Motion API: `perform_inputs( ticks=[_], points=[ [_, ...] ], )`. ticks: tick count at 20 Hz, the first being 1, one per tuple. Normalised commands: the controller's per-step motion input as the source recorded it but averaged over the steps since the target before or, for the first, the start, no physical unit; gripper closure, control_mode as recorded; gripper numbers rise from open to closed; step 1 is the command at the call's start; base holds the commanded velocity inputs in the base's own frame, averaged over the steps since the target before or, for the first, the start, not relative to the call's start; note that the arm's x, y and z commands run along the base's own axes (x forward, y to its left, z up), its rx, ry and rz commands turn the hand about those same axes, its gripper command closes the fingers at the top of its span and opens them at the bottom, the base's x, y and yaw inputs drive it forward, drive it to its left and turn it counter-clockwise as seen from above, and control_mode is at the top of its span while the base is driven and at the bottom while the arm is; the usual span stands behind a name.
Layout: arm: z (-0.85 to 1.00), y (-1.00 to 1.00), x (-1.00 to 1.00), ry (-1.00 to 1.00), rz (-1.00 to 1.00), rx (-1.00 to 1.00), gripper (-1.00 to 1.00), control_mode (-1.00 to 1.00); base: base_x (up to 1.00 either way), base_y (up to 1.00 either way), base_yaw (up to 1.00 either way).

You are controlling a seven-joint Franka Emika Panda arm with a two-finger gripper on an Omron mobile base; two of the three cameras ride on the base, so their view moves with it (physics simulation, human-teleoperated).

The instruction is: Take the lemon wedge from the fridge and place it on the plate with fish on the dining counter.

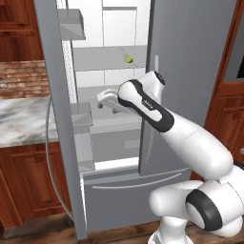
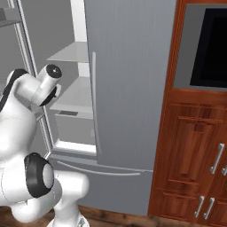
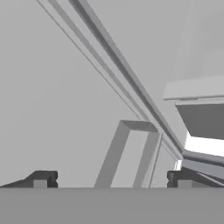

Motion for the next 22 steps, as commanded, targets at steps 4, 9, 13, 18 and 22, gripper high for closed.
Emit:
perform_inputs(
  ticks=[4, 9, 13, 18, 22],
  points=[
    [0.10, -1.00, -0.23, 0.00, -0.12, -0.21, -1.00, -1.00, 0.00, 0.00, 0.00],
    [-0.01, -1.00, -0.30, -0.01, -0.08, -0.34, -1.00, -1.00, 0.00, 0.00, 0.00],
    [0.00, -1.00, -0.36, -0.13, -0.07, -0.39, -1.00, -1.00, 0.00, 0.00, 0.00],
    [0.00, -0.98, -0.03, -0.13, -0.10, -0.24, -1.00, -1.00, 0.00, 0.00, 0.00],
    [-0.01, -0.54, 0.06, -0.09, -0.02, -0.06, -1.00, -1.00, 0.00, 0.00, 0.00]
  ],
)
